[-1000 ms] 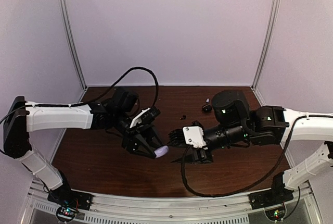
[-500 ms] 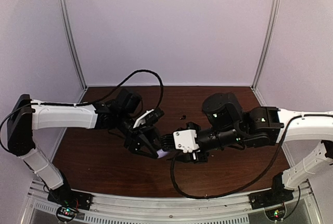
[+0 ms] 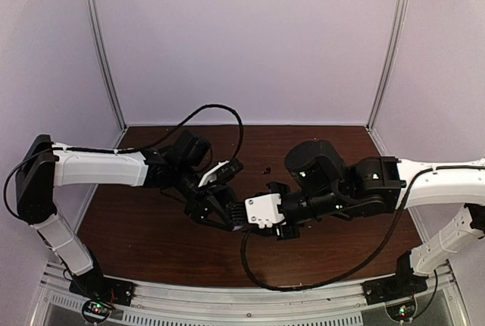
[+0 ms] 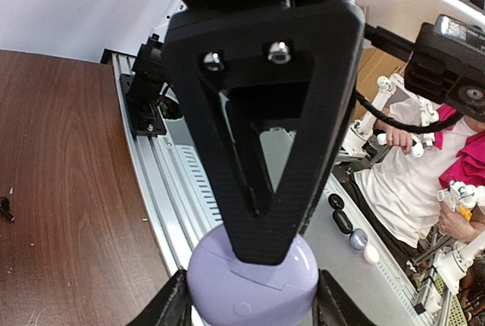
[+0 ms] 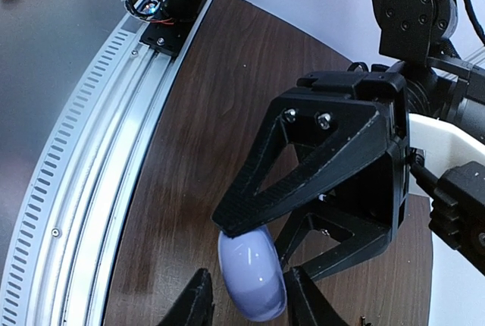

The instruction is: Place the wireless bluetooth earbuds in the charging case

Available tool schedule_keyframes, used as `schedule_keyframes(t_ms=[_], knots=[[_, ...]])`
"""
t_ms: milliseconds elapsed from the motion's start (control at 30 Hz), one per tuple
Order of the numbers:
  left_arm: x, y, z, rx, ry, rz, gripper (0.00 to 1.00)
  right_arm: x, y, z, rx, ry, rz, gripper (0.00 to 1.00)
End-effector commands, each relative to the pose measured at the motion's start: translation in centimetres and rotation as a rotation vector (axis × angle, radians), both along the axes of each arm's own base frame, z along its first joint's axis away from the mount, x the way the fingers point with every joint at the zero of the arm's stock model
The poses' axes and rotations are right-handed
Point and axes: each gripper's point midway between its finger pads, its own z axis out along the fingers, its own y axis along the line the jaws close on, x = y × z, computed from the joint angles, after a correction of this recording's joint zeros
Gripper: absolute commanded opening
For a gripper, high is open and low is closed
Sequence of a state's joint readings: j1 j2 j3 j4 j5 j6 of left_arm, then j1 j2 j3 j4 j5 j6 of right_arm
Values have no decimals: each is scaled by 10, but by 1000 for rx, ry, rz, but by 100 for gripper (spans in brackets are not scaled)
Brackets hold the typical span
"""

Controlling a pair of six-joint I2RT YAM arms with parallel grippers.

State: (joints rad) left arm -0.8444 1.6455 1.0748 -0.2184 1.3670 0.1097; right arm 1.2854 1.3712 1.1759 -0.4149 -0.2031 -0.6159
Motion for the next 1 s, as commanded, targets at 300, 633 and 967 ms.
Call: schedule_keyframes(t_ms=[300, 633, 967], knots=[[-3, -8, 2, 5, 34, -50, 35, 4, -1, 4, -19, -45, -18, 34], [-6, -8, 4, 4, 59, -70, 37, 4, -4, -5, -56, -65, -25, 33], [-6, -10, 2, 15, 64, -72, 38, 5, -4, -7, -62, -77, -34, 21]])
